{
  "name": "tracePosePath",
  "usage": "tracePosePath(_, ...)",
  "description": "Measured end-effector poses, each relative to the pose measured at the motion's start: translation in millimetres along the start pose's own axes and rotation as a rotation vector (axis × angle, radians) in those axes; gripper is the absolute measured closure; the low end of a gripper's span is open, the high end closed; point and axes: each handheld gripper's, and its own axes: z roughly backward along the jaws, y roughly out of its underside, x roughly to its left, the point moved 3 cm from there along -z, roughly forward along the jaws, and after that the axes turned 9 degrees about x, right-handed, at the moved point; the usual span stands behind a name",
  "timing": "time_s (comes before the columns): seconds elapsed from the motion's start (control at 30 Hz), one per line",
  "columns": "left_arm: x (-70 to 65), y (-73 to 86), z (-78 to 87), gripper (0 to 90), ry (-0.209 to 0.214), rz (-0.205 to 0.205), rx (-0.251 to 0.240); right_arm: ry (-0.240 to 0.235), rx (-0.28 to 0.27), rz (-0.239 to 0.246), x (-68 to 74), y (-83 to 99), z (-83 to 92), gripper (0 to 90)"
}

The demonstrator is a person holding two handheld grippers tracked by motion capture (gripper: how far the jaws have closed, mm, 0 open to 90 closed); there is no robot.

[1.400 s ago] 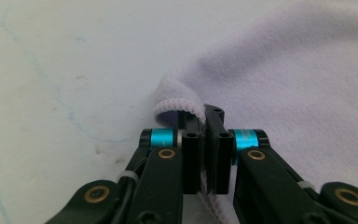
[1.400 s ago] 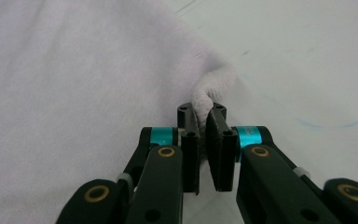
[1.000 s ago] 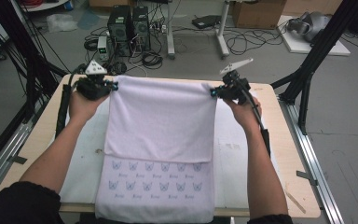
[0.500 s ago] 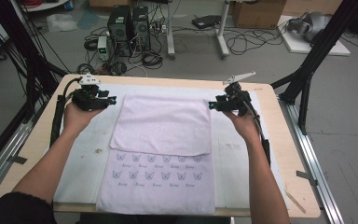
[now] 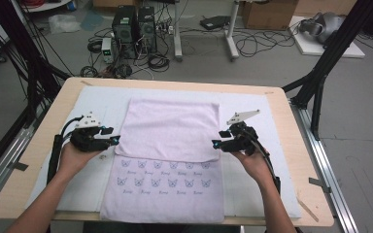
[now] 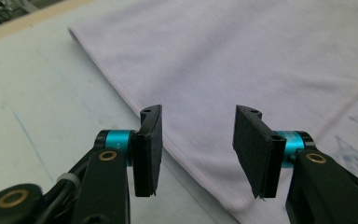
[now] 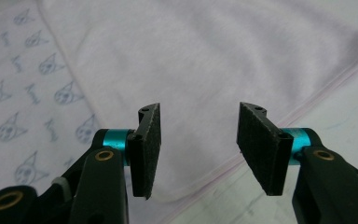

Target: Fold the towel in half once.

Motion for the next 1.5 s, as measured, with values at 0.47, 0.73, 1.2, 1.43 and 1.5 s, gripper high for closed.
tracePosePath(0.47, -20.4, 25.8, -5.3, 58.9, 0.048, -0.058, 0.030, -0.036, 0.039, 0.031, 23.7, 29.1, -22.2, 52.9)
tracePosePath(0.73, -22.7, 22.9, -19.9, 62.6, 0.071, -0.065, 0.066, -0.057, 0.077, 0.018, 24.5, 33.6, -38.7, 54.6)
tracePosePath(1.2, -23.1, 22.2, -27.6, 82.7, 0.045, -0.075, 0.102, -0.059, 0.099, 0.022, 19.2, 33.8, -46.7, 79.8)
tracePosePath(1.43, -21.9, 20.5, -27.4, 86.3, 0.047, -0.068, 0.104, -0.099, 0.093, 0.004, 16.5, 34.1, -46.1, 84.9)
tracePosePath(1.5, -21.7, 19.8, -25.8, 86.5, 0.043, -0.070, 0.095, -0.103, 0.091, 0.001, 16.4, 33.7, -44.5, 85.3)
